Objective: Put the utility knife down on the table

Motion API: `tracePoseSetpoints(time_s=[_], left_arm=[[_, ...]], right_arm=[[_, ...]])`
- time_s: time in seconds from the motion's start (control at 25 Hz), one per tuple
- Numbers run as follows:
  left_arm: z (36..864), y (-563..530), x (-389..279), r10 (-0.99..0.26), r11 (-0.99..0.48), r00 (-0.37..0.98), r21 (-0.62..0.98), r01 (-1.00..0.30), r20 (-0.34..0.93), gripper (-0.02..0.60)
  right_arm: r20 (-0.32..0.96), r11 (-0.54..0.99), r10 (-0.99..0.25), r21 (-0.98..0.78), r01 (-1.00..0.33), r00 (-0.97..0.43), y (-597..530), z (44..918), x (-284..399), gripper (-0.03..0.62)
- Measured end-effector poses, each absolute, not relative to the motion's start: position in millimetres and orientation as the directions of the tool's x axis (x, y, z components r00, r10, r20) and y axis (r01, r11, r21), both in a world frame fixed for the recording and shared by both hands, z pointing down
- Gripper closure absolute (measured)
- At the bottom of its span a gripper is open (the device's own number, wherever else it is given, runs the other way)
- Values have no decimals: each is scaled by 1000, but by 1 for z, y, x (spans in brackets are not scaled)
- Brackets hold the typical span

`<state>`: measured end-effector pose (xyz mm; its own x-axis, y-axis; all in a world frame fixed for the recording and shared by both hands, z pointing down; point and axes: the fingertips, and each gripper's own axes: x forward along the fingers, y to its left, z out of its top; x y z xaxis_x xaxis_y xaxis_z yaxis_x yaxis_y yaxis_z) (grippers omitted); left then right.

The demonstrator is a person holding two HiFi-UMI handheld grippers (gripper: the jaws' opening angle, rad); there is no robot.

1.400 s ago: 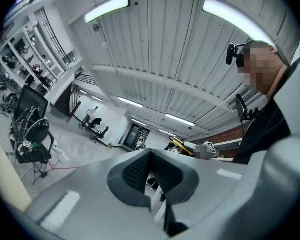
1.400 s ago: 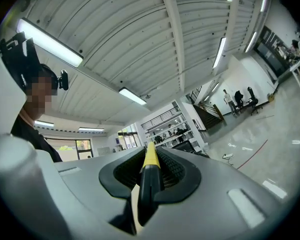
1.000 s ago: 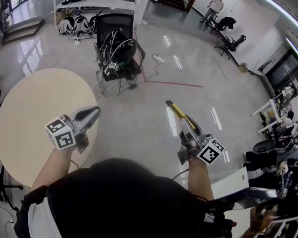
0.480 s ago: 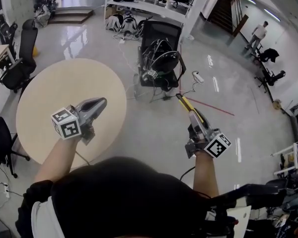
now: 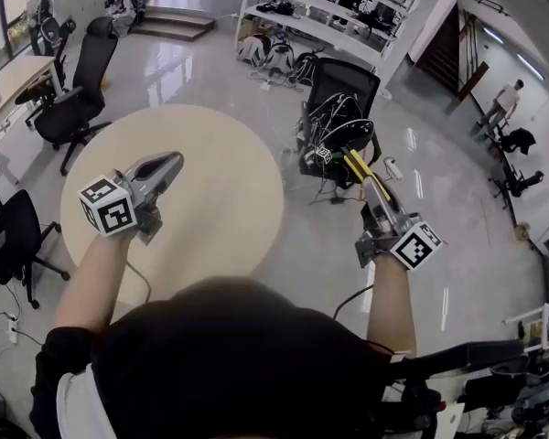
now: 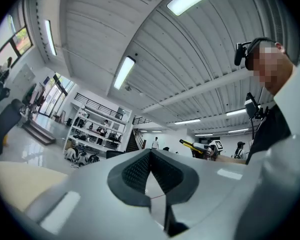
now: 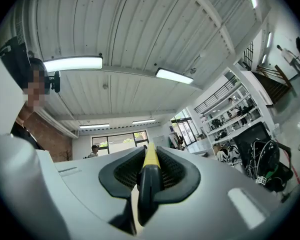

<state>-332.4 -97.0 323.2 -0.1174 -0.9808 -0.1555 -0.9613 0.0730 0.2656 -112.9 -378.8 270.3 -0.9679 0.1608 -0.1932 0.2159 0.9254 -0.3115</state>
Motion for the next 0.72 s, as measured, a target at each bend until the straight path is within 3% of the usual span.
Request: tracePoseSetpoints(time_s=[0.44, 0.72], left_arm=[[317, -37, -428, -952, 235, -267, 203, -951, -146, 581], [341, -58, -530, -919, 352, -380, 215, -911, -103, 582]], right_arm=[[-144, 890, 364, -236, 390, -920, -346, 247, -267, 508], [-98, 823, 487, -281, 494, -868, -379, 282, -429, 508]])
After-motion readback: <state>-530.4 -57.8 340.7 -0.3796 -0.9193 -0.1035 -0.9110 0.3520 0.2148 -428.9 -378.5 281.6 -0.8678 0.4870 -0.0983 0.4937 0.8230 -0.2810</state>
